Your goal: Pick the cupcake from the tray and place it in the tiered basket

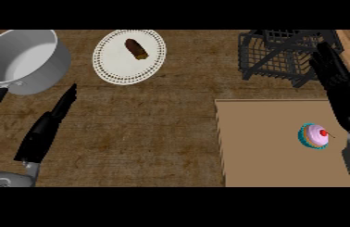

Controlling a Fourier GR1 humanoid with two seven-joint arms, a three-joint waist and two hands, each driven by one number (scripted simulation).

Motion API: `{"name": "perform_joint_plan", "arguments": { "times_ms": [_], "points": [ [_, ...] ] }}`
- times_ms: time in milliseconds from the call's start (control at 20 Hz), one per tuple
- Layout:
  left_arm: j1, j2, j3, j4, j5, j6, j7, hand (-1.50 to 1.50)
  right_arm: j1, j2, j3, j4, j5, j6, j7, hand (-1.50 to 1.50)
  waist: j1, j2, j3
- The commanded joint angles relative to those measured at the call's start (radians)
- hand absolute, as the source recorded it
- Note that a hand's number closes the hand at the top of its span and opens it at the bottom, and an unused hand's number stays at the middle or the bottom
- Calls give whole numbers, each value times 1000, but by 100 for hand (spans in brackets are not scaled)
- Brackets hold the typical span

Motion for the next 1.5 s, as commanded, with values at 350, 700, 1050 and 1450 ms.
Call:
{"name": "perform_joint_plan", "arguments": {
  "times_ms": [350,700,1050,1450],
  "points": [
    [-8,-40,117,-11,1,131,49,0,240,-128,-266,205,39,-129,57,150,-82,33,-11],
    [-48,-122,66,-52,-69,194,159,0,466,-19,-413,-57,-22,-256,86,-150,-36,0,-1],
    [-52,-79,108,-18,-37,134,134,0,524,-378,-381,-128,-50,115,322,-150,-23,4,-4],
    [-152,-116,107,49,-68,120,142,0,315,-558,-323,-150,-147,251,667,-150,-5,8,-1]
  ]
}}
